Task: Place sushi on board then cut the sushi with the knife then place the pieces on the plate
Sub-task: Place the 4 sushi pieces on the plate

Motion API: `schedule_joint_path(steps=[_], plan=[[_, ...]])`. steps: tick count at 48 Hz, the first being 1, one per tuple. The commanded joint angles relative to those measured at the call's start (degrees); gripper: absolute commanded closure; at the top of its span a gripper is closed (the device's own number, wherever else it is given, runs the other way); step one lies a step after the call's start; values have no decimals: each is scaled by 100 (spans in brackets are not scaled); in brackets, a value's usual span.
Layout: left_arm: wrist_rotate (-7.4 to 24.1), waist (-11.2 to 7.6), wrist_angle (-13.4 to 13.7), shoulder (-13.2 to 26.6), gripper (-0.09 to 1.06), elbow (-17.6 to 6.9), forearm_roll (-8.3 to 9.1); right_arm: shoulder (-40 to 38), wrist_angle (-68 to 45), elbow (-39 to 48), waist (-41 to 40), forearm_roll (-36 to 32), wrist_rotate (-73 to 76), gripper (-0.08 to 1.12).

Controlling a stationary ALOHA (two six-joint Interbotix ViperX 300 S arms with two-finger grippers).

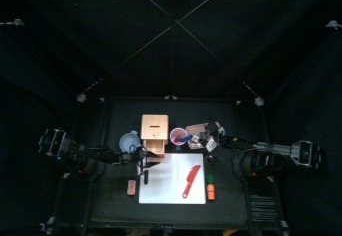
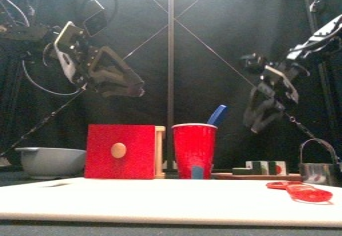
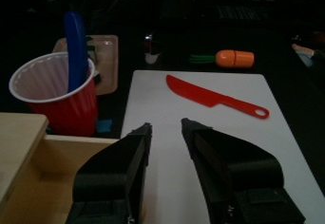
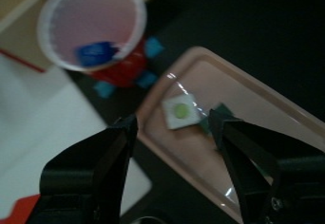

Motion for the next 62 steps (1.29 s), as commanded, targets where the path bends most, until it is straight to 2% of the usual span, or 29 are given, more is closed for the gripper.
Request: schedule_joint_path(steps=[1,7,13,21,31,38,46,52,62], plan=[[0,44,-26,-18,23,-167,-9,-334,-193,-272,861,0,0,11],[9,70,-26,-9,23,-211,-9,-378,-475,-387,1397,316,9,11],[18,97,-26,18,23,-343,0,-387,-817,-404,1556,668,9,11],[18,97,-26,114,23,-536,18,-396,-1072,-281,1863,765,9,11],[26,70,-35,193,23,-729,53,-422,-1020,-185,2083,826,18,11],[18,62,-26,167,23,-809,167,-422,-545,-185,2127,1450,26,11],[9,53,-97,-62,23,-633,220,-431,35,-193,2725,1819,-9,11],[0,44,-193,-404,23,-448,211,-606,79,-334,3146,1775,-9,11],[0,18,-185,-940,23,-62,220,-1362,167,-272,3445,1512,-18,11]])
